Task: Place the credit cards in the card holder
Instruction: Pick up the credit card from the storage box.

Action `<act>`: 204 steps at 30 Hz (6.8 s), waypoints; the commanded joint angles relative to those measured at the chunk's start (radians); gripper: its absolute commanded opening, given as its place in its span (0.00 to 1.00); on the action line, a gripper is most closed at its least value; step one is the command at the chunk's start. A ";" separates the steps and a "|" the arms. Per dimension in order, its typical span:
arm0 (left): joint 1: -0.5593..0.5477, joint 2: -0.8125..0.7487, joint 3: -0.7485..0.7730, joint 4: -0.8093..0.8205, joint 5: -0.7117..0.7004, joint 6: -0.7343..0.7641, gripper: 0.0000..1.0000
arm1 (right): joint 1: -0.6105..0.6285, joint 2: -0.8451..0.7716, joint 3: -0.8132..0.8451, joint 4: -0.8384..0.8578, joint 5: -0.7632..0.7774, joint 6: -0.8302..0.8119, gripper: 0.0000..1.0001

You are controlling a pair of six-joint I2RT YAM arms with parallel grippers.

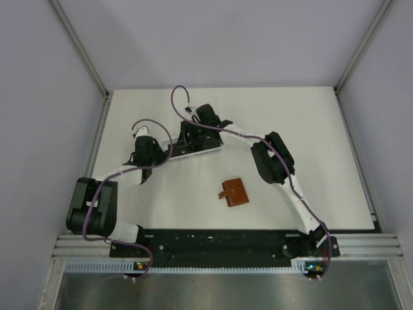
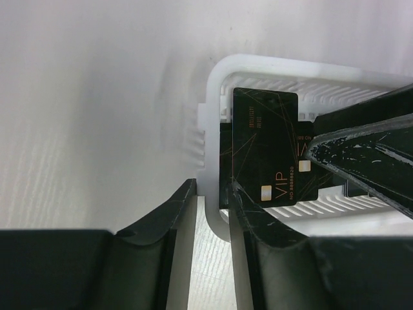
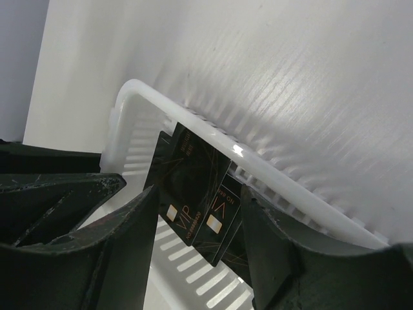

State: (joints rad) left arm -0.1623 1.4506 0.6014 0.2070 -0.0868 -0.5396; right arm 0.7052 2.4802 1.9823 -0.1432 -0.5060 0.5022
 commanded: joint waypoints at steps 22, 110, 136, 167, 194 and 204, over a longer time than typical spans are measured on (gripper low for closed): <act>-0.055 0.017 0.000 0.081 0.148 -0.046 0.00 | 0.013 -0.064 -0.079 0.014 0.121 0.056 0.52; -0.082 0.085 -0.014 0.134 0.183 -0.072 0.00 | 0.020 -0.374 -0.474 0.424 -0.016 0.035 0.59; -0.082 0.090 0.009 0.112 0.186 -0.060 0.00 | -0.027 -0.305 -0.450 0.117 0.147 0.041 0.67; -0.115 0.108 0.058 0.186 0.354 -0.023 0.00 | -0.029 -0.218 -0.444 0.317 -0.131 0.217 0.71; -0.135 0.053 0.060 0.232 0.446 -0.011 0.33 | -0.033 -0.357 -0.510 0.200 -0.026 0.087 0.62; -0.135 0.051 0.046 0.227 0.426 -0.008 0.29 | -0.052 -0.500 -0.550 0.092 0.101 -0.022 0.63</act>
State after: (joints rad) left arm -0.2909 1.5505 0.6468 0.3595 0.3099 -0.5480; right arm 0.6579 2.0880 1.4307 0.0158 -0.4915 0.5652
